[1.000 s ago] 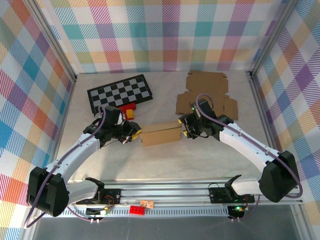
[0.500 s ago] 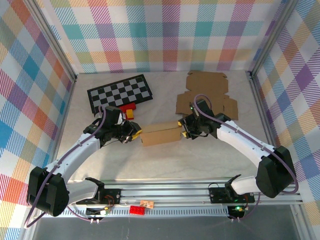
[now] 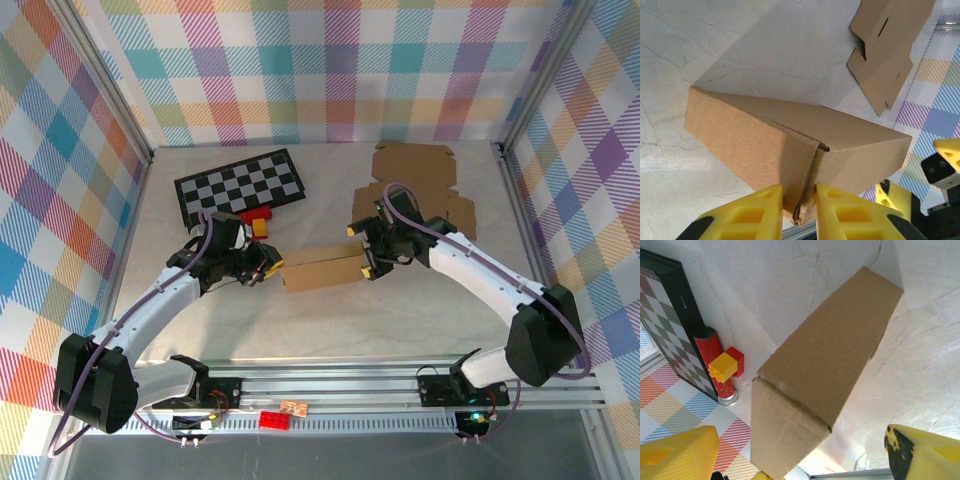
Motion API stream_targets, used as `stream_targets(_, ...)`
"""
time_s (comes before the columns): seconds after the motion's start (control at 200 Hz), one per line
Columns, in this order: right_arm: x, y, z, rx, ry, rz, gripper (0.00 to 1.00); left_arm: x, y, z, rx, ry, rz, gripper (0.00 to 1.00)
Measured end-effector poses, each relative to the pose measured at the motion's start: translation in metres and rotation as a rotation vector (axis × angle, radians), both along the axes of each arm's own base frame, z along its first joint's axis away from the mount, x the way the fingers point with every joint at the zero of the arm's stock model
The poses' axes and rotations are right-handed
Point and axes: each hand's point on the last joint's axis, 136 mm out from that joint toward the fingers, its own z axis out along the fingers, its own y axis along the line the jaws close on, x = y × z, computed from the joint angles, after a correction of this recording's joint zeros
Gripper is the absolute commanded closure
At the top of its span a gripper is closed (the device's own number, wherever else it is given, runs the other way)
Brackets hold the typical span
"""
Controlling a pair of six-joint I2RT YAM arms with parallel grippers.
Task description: Fold the paper box
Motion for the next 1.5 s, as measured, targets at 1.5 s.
stream_targets(1.5,-0.073,-0.033,-0.088,-0.016,-0.024,0.580,0.39,-0.056,-0.010,-0.016,0.198,-0.028,-0.178,0.60)
